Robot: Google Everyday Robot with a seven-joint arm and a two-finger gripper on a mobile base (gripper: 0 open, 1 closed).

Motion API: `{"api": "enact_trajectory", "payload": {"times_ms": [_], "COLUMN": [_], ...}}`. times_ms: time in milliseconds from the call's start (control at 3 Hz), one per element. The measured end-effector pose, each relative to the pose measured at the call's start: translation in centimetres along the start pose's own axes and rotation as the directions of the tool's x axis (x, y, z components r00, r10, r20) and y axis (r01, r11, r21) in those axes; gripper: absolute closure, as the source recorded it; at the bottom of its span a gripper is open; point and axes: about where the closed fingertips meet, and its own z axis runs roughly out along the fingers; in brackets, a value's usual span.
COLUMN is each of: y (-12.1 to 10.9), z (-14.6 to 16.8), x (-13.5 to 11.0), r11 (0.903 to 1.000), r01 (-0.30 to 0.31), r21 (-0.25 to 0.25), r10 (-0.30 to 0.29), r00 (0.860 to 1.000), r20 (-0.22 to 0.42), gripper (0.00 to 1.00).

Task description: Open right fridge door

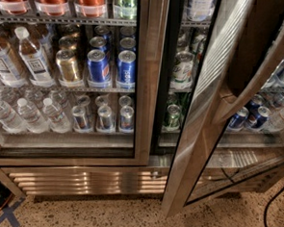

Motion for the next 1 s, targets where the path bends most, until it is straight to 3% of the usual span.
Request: {"api": "enact_trajectory", "payload": {"times_ms": [1000], "y": [0.00], "z": [0.00], "x": [0.00], "r11": [1.0000], "r01": [0.000], "r21": [0.000], "r10": [0.000], "r00": [1.000], "r20": [0.000], "gripper": [0.00]}}
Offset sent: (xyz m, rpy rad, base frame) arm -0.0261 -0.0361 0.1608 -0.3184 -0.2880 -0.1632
